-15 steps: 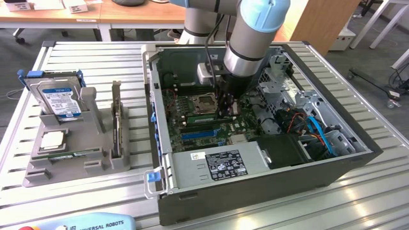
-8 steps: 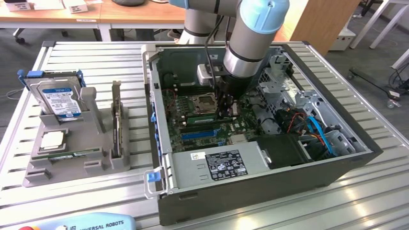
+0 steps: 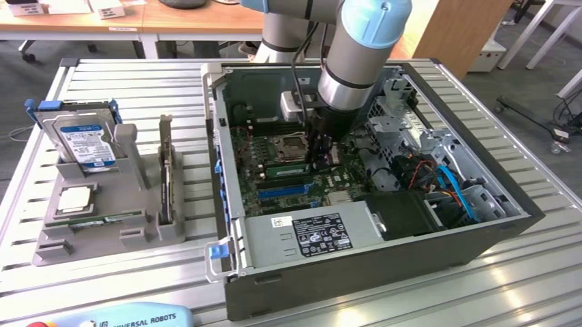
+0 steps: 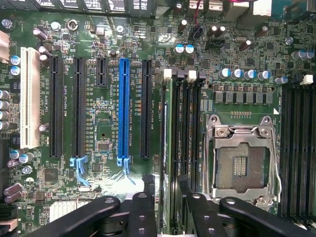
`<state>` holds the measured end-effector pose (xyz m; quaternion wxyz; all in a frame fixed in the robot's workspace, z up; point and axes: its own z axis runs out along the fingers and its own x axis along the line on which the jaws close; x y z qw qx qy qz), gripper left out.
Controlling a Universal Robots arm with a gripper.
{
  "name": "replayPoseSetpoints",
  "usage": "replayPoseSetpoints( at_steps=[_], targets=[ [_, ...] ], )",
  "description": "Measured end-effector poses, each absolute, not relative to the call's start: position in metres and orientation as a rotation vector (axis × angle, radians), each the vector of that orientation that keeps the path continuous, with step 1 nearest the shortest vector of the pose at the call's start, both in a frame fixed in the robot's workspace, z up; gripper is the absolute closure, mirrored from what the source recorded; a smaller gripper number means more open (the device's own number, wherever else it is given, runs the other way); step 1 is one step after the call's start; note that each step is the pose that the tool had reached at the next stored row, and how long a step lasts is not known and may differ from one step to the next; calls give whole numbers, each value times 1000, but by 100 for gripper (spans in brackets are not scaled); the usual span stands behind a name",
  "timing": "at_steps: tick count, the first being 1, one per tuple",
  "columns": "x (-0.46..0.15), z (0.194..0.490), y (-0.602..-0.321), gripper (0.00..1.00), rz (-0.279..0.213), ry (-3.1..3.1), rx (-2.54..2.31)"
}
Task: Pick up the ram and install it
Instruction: 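Insert the ram into the slot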
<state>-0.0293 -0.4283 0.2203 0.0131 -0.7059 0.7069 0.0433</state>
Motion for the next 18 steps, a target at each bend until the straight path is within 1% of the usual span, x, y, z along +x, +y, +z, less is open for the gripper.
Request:
replayPoseSetpoints(
  at_steps=[5,18],
  targets=[
    [-29,225,-428,69,135,2203,-2199],
    [-29,257,-428,69,135,2202,-2199]
  ],
)
